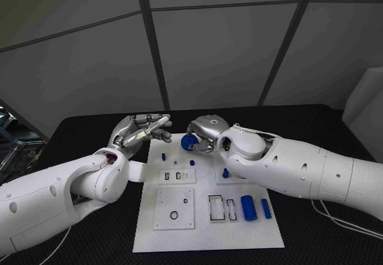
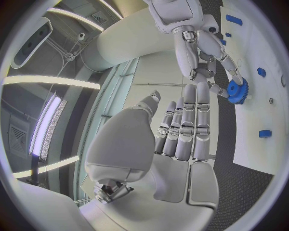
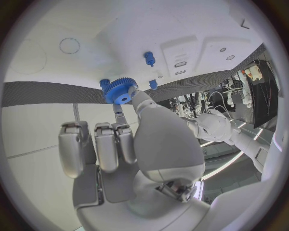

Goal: Assemble the parts on the task board

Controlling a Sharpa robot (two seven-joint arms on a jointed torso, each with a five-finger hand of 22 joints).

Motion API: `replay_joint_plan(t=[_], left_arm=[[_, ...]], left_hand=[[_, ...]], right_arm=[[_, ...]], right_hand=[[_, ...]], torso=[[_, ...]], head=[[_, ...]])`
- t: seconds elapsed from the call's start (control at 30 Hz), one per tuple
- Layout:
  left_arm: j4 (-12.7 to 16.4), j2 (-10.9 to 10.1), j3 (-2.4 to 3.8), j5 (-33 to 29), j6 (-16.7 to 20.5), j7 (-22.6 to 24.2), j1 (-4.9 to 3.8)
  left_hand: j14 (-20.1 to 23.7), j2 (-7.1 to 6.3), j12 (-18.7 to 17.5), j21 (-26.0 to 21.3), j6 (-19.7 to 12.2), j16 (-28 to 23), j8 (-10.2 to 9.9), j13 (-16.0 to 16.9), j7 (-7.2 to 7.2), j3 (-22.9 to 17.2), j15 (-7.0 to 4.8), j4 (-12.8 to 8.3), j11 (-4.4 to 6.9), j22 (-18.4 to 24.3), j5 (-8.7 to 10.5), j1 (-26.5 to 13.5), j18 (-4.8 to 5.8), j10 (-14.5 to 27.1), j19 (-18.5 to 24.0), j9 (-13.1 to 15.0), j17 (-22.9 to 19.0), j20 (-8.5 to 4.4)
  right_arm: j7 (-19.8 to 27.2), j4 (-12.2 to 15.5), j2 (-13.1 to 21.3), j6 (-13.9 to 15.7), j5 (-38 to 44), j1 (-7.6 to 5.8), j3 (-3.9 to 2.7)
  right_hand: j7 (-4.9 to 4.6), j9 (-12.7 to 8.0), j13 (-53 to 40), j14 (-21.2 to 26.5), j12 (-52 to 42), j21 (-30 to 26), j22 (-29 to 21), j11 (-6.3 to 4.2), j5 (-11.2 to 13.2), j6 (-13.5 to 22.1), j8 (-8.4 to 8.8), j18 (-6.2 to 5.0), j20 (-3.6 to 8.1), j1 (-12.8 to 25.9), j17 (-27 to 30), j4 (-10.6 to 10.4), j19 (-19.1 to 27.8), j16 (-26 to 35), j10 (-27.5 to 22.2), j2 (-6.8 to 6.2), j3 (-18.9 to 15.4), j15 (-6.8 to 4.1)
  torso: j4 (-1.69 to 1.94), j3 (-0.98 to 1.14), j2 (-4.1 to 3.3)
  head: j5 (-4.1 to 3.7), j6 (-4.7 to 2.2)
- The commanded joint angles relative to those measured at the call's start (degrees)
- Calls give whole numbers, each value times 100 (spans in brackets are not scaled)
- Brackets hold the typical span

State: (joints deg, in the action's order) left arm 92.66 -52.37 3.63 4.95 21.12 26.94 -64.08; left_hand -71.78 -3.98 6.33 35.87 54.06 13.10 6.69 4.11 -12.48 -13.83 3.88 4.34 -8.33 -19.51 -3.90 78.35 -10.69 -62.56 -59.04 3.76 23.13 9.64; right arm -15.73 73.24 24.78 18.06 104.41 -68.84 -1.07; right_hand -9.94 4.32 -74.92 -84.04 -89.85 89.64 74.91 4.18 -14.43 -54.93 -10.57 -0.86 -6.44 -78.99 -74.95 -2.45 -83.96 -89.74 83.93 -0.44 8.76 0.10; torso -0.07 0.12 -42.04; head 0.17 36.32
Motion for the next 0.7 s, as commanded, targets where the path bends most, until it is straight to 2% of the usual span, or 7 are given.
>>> replay_joint_plan(t=[0.03,0.27,0.43,0.57,0.7], left_arm=[[0,9,7,1,-68,14,-11],[9,6,7,1,-65,18,-14],[5,16,8,1,-65,15,-18],[1,26,8,1,-67,12,-19],[0,26,8,1,-66,10,-19]], left_hand=[[9,23,-19,21,-28,-10,-27,8,-4,7,18,-27,-10,-10,24,-11,31,34,29,2,6,-3],[11,23,-23,22,-31,-18,-29,8,-6,8,19,-32,-11,-11,24,-11,31,37,33,2,13,-2],[11,23,-23,22,-31,-18,-29,8,-6,8,19,-32,-11,-11,24,-11,31,37,33,2,13,-2],[11,23,-23,22,-31,-18,-29,8,-6,8,19,-32,-11,-11,24,-11,31,37,33,2,13,-2],[11,23,-23,22,-31,-18,-29,8,-6,8,19,-32,-11,-11,24,-11,31,37,33,2,13,-2]], right_arm=[[87,-62,-71,24,154,-11,8],[97,-202,-177,-26,155,-10,23],[80,-295,-230,-112,151,-11,28],[75,-343,-278,-262,150,-11,33],[77,-360,-296,-377,148,-11,82]], right_hand=[[155,5,-1508,-596,-15,36,1509,-49,-6,-178,-21,86,52,22,-1505,2,-604,-26,607,-11,30,-47],[122,-18,-1499,-596,-8,33,1502,-24,16,-113,58,84,46,112,-1505,-18,-600,-26,600,-73,49,-34],[107,-26,-1477,-596,8,31,1498,-10,23,-88,94,83,38,146,-1505,-24,-597,-26,583,-95,63,-23],[98,-27,-1460,-596,21,26,1486,0,75,-82,117,81,29,181,-1505,-35,-590,-26,569,-108,76,-13],[97,-26,-1459,-596,21,25,1485,3,96,-86,123,80,26,190,-1505,-36,-589,-26,569,-111,84,-10]], torso=[[2,8,-1],[-11,-3,7],[-18,12,6],[-13,8,6],[-9,12,3]], head=[[25,7],[45,19],[50,24],[27,31],[31,43]])
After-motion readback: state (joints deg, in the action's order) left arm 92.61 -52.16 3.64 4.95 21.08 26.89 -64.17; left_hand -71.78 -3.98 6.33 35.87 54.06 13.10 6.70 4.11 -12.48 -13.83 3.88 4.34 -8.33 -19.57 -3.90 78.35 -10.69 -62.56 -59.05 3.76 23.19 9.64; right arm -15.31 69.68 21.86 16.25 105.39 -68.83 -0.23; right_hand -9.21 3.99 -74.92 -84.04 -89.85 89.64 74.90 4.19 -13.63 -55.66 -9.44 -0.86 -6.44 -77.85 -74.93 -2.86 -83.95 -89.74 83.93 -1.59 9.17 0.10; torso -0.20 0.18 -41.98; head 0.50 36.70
